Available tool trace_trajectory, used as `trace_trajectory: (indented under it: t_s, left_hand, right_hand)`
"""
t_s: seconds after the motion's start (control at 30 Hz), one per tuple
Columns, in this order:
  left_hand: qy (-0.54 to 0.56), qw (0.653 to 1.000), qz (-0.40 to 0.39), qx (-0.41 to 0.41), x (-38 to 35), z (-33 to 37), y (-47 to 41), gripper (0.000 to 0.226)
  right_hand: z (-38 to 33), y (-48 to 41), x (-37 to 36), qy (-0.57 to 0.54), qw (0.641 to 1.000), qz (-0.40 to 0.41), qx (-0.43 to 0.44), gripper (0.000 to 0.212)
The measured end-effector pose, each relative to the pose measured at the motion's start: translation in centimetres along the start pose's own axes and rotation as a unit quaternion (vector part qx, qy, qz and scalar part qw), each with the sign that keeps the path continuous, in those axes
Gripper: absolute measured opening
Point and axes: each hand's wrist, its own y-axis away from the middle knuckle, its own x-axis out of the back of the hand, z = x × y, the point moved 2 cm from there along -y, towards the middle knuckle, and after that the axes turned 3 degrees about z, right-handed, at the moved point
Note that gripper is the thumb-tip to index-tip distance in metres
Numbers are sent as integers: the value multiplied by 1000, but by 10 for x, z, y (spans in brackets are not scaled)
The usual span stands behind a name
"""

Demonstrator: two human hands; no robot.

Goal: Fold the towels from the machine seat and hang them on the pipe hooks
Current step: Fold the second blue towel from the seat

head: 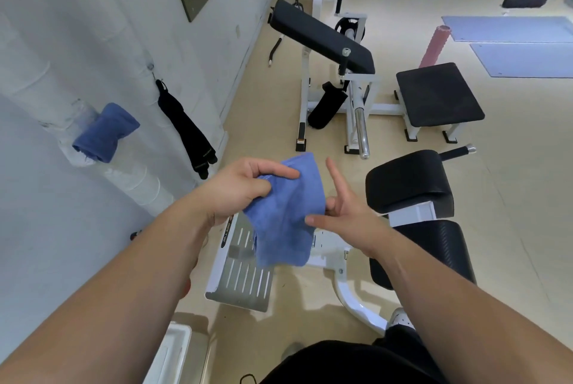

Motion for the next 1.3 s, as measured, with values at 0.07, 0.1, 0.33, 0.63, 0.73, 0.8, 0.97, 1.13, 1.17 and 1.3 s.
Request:
trace_trajectory:
  t_s: [0.07, 0.1, 0.33, 0.63, 0.73, 0.8, 0.97, 1.13, 1.17, 1.3]
  left_hand:
    - [38, 999, 28, -16, 10, 5, 0, 59]
    - [60, 997, 53, -23, 16, 8, 0, 59]
    - [138, 973, 175, -58, 56, -3, 5, 36]
    - [164, 964, 205, -50, 58, -5, 0, 46]
    - [155, 959, 234, -43, 64, -19, -1, 47]
    - [155, 954, 254, -35, 71, -31, -1, 46]
    - [47, 965, 258, -9, 71, -65, 6, 45]
    - [-18, 968, 250, 12, 45, -96, 16, 48]
    - [-15, 969, 247, 15, 40, -99, 17, 49]
    - [-12, 974, 225, 28, 22, -105, 24, 50]
  right_hand:
    - [7, -6, -2, 21, 1000, -2, 18, 112]
    - [7, -10, -3, 37, 999, 5, 32, 108]
    - [-29, -27, -9, 246, 955, 3, 168, 36]
    - [11, -28, -9, 253, 960, -117, 1, 31]
    - [22, -23, 4, 225, 970, -85, -36, 23]
    - [28, -19, 15, 209, 975, -56, -60, 18]
    - [42, -13, 38, 72, 987, 66, -126, 21]
    - [42, -9, 52, 9, 979, 147, -142, 29]
    - [41, -8, 52, 15, 977, 155, -143, 31]
    - [35, -5, 50, 93, 968, 188, -140, 31]
